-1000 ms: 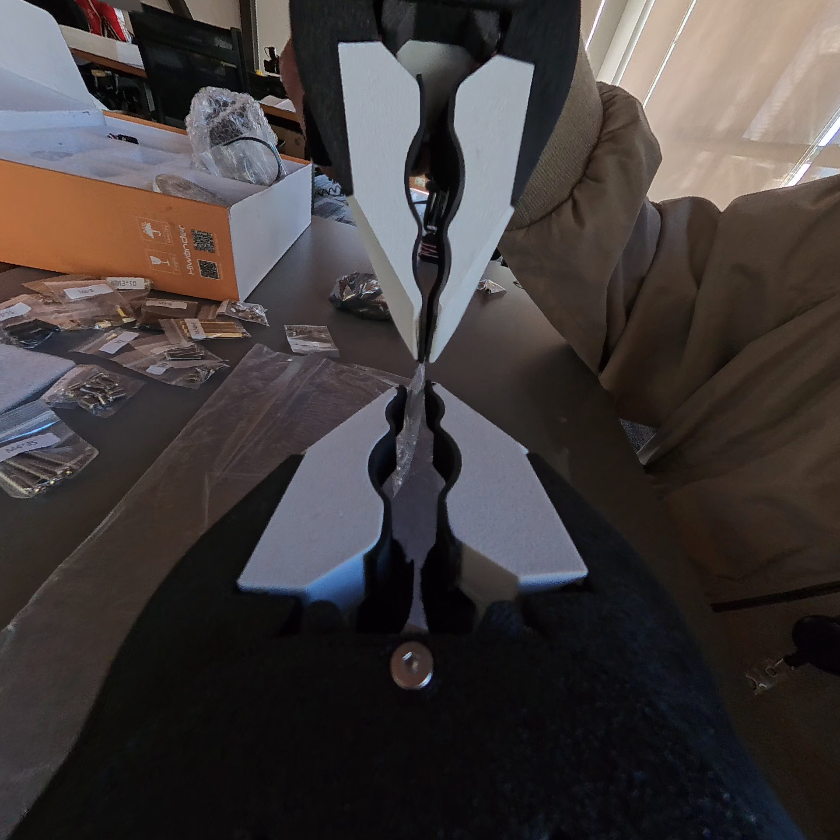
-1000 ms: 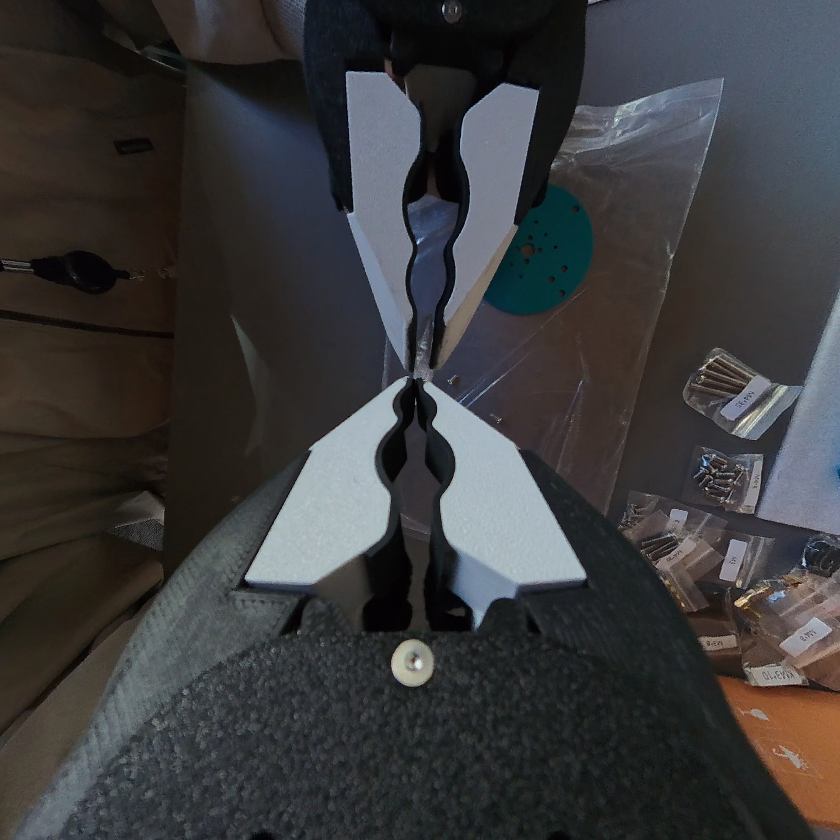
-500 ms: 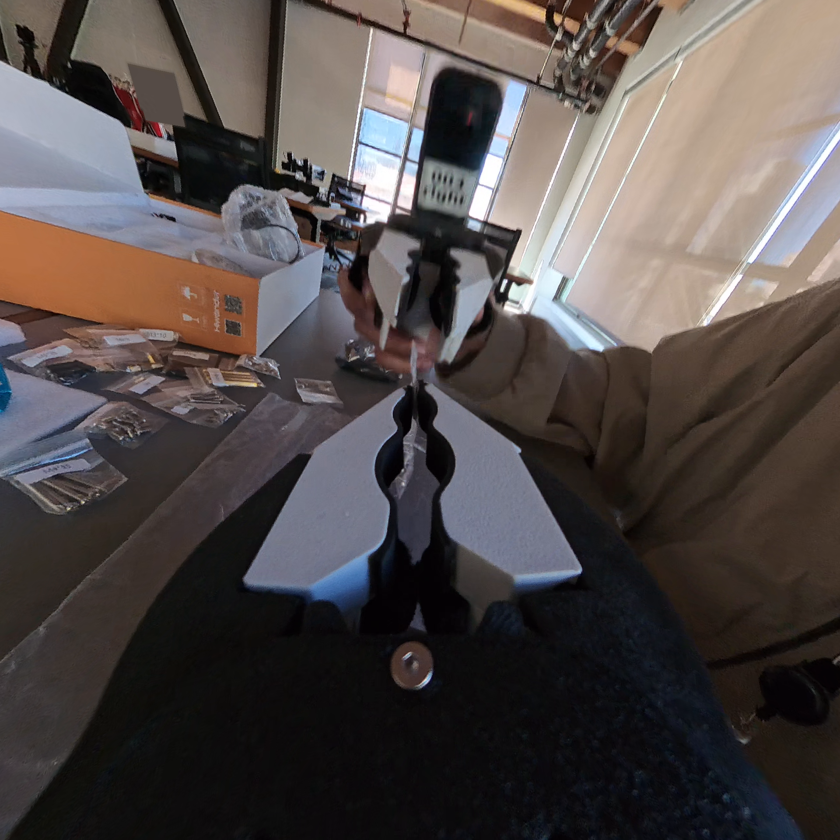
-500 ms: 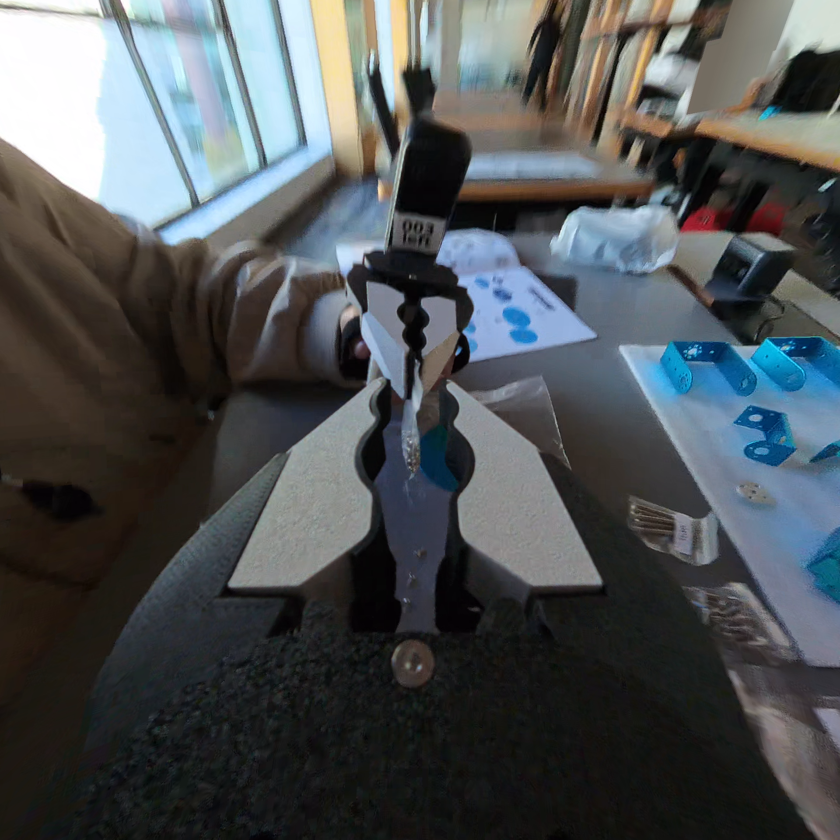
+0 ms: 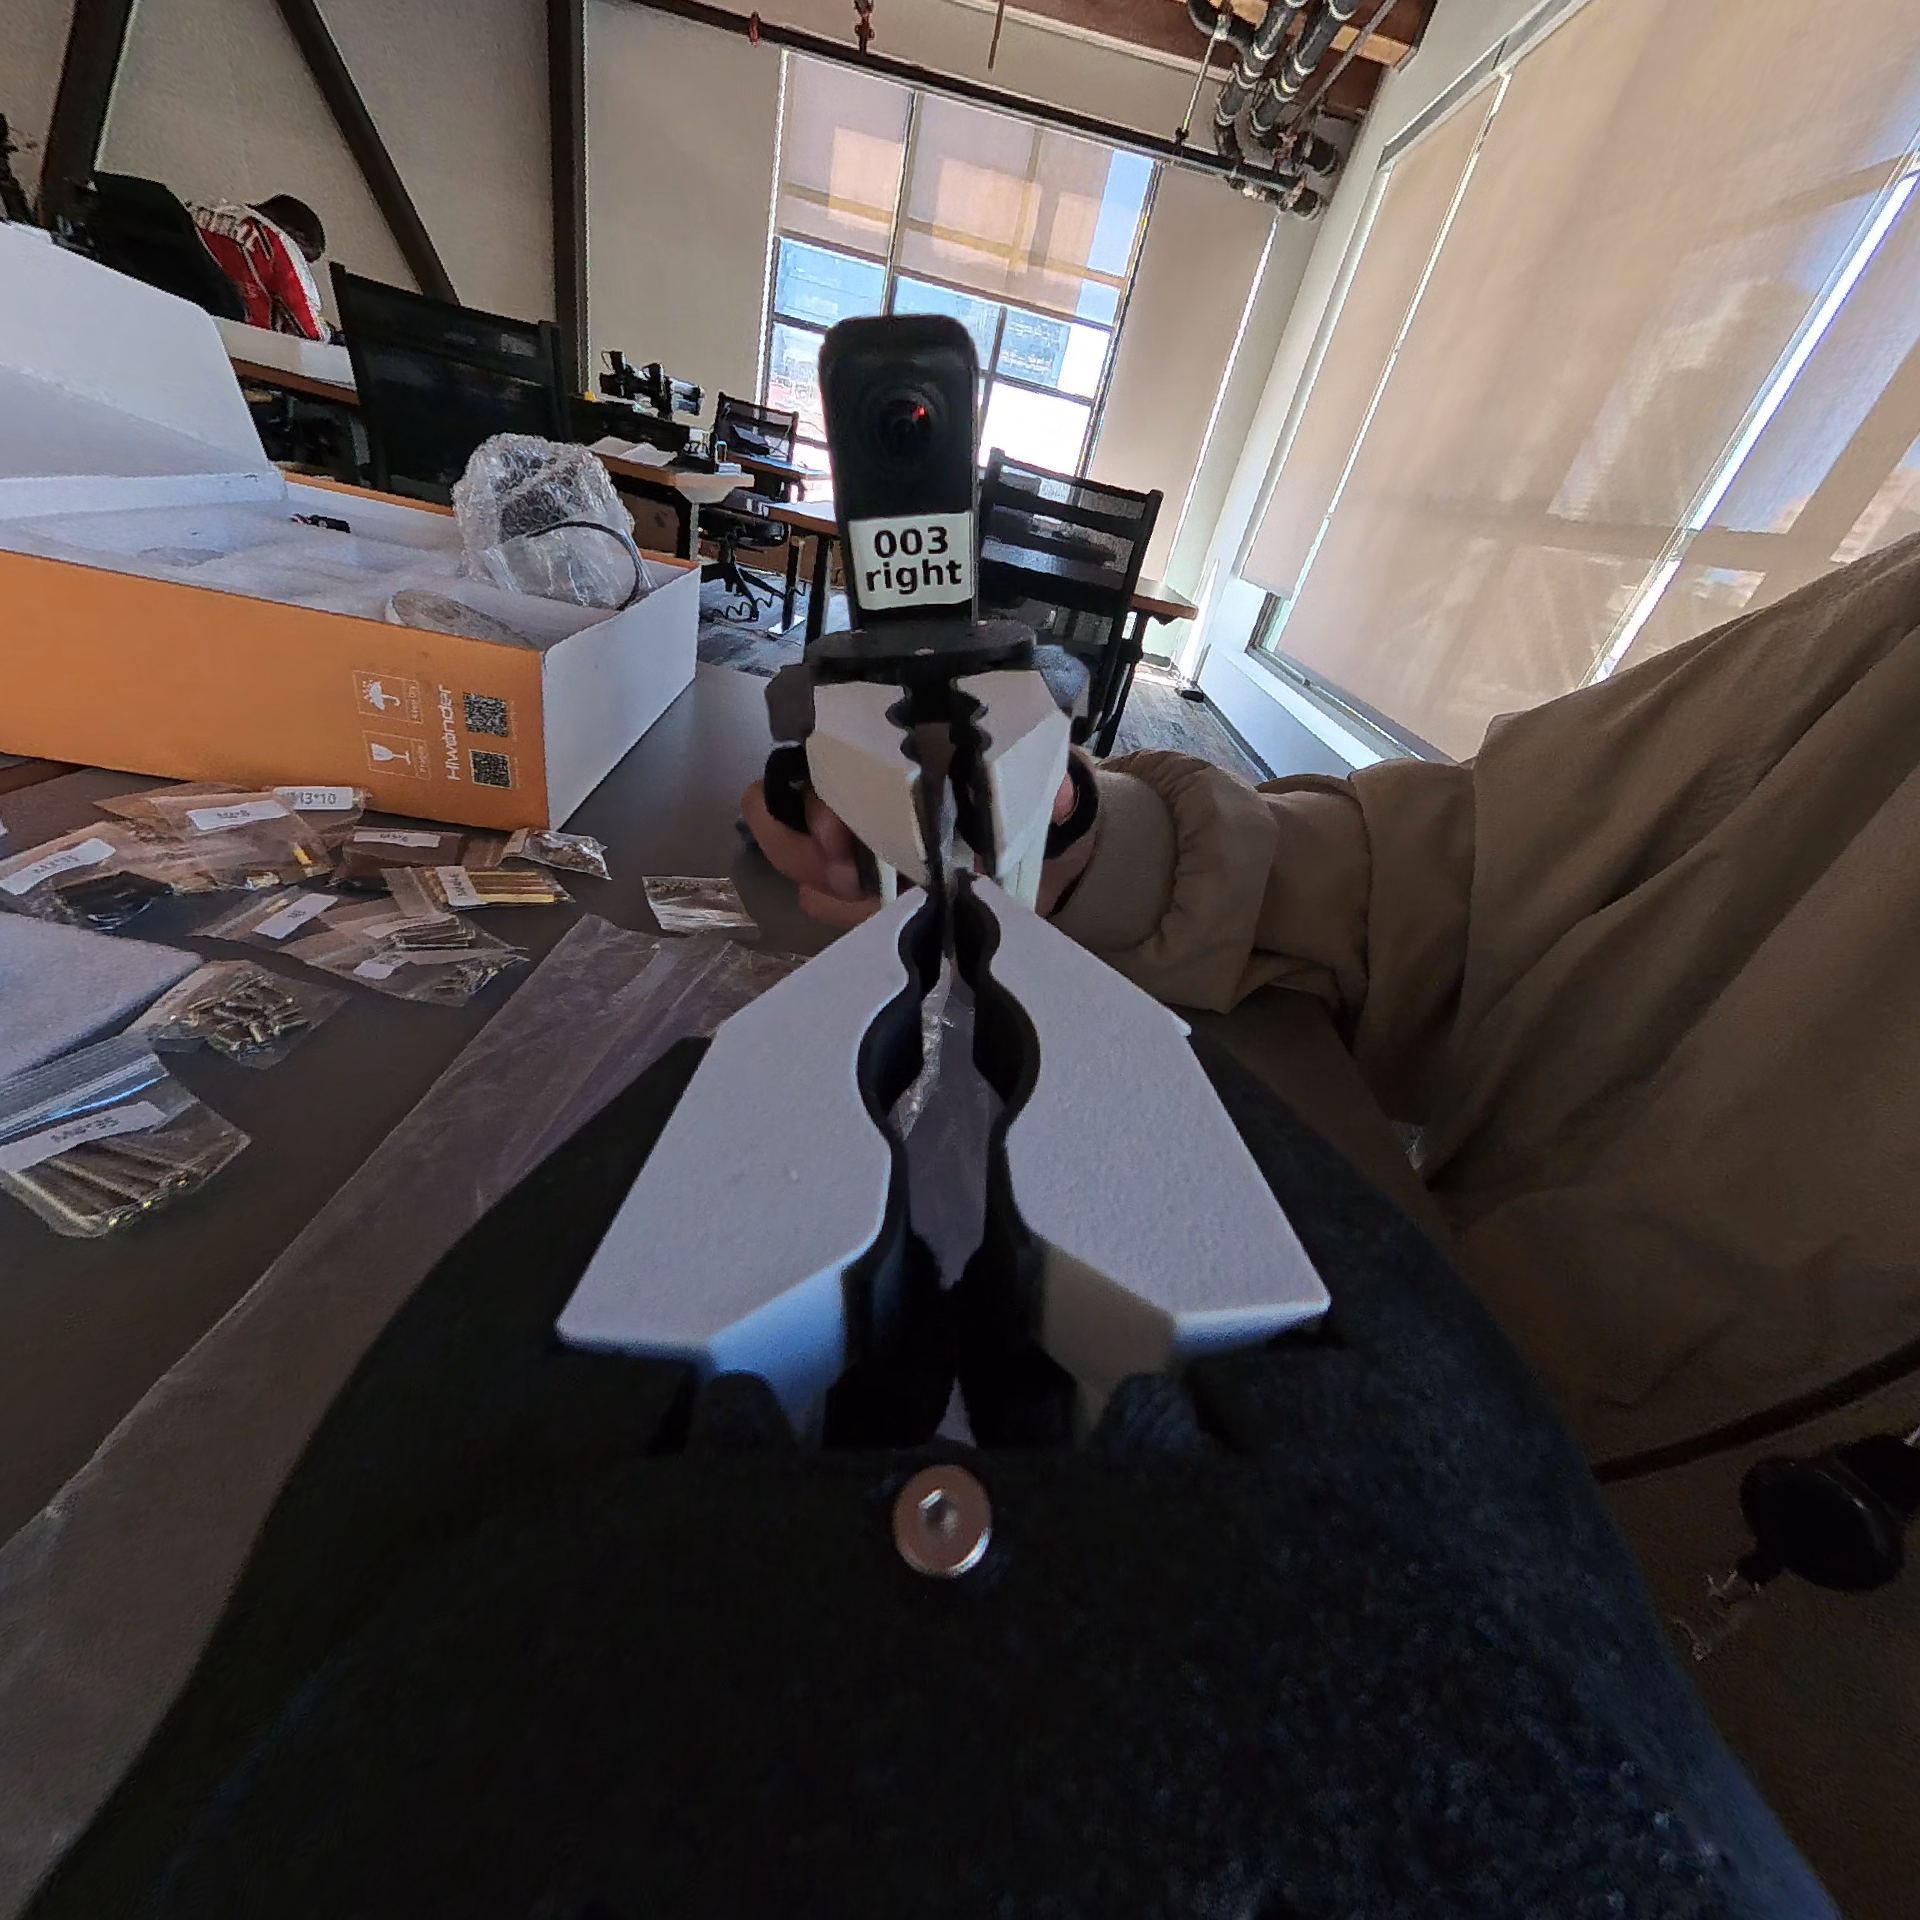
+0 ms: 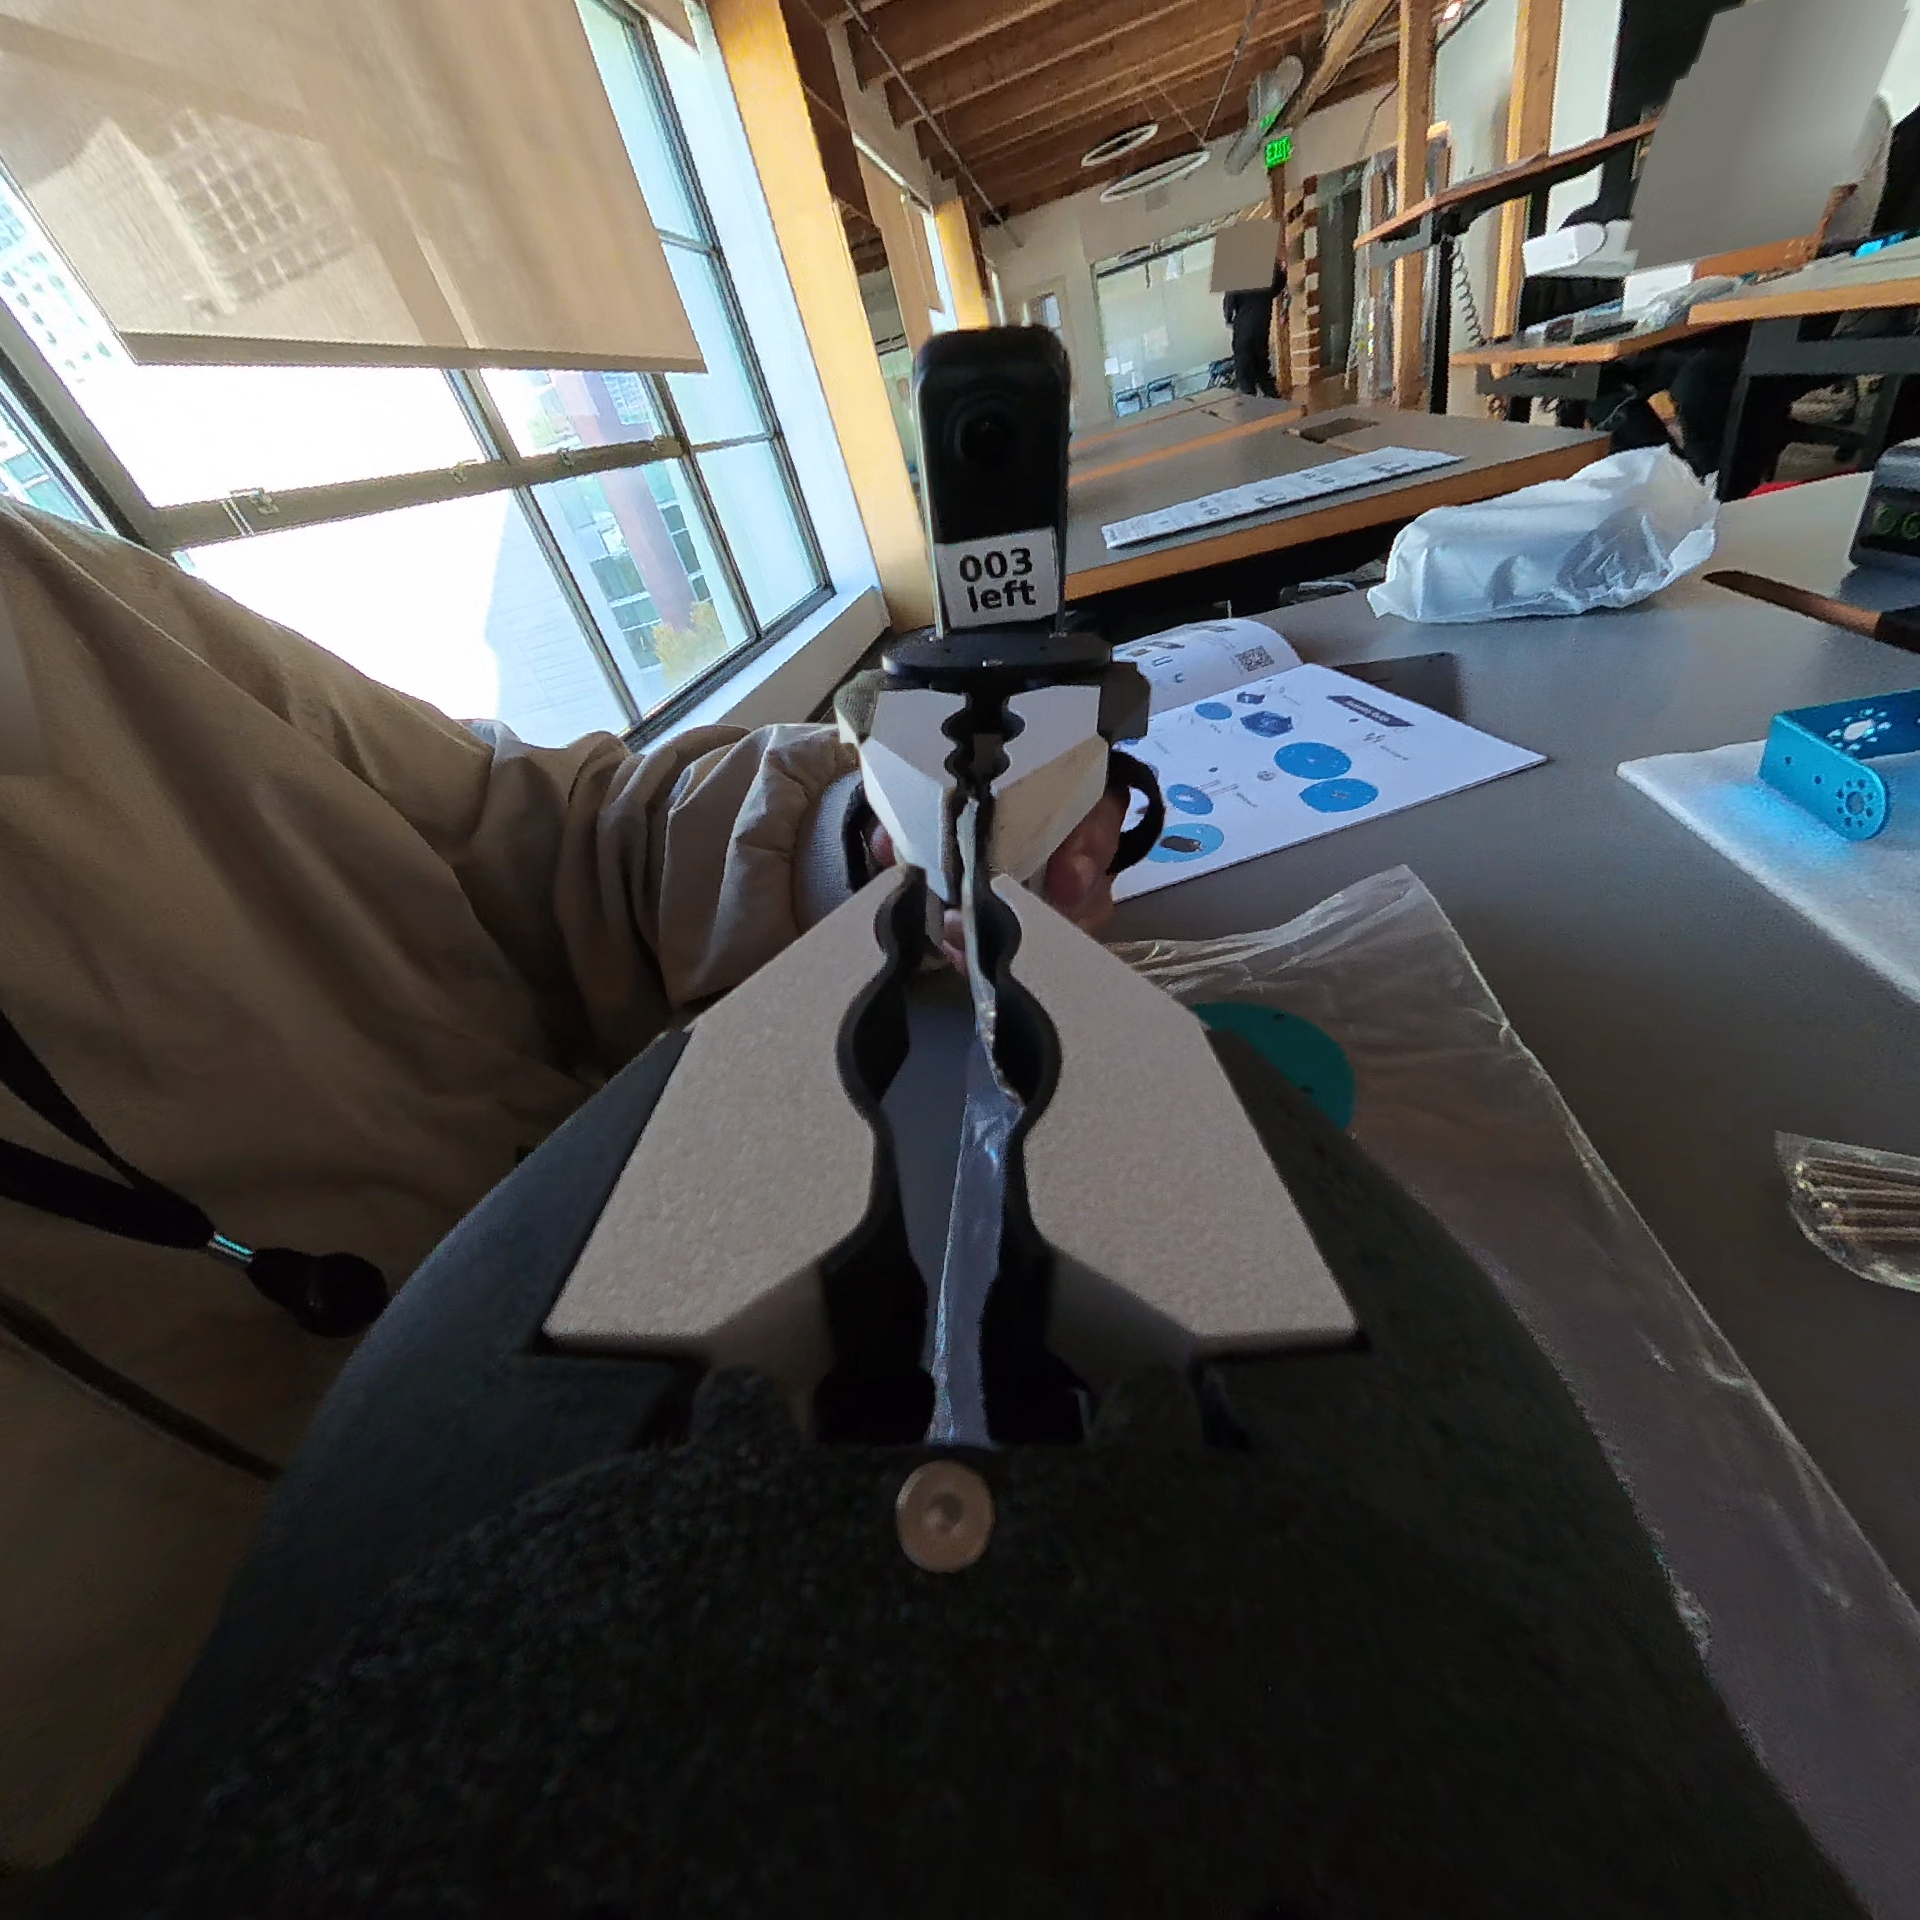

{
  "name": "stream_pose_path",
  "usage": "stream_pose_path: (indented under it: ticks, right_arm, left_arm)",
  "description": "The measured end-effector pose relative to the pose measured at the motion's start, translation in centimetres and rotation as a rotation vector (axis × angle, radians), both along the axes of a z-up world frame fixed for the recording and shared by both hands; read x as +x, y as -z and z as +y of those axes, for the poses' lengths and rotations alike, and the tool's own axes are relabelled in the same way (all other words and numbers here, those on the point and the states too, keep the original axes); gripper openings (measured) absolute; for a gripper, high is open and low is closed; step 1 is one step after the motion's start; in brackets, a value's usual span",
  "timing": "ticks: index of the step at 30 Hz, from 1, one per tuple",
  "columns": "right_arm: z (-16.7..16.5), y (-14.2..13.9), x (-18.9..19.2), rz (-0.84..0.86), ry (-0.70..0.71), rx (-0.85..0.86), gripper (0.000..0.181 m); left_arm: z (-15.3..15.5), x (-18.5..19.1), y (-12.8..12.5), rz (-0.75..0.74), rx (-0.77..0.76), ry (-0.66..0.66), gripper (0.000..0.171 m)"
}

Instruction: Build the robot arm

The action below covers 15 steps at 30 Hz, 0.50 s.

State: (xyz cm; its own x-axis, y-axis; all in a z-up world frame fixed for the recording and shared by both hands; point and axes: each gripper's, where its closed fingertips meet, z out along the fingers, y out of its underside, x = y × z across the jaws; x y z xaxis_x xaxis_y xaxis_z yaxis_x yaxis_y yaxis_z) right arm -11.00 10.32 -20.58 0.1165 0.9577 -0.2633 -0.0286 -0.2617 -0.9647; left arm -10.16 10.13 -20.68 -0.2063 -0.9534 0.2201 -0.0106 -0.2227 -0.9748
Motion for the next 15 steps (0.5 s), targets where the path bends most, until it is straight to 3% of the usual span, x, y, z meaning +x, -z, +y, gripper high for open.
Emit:
stream_pose_path:
  ticks: [11, 15]
  right_arm:
    - [-0.6, -0.9, -0.3, 0.018, -0.003, 0.030, 0.000]
    - [-0.3, -1.2, 0.0, 0.047, -0.005, -0.001, 0.000]
  left_arm:
    - [-1.0, -0.4, -1.2, -0.061, 0.090, -0.007, 0.000]
    - [-0.5, -0.1, -1.4, -0.052, 0.058, -0.046, 0.001]
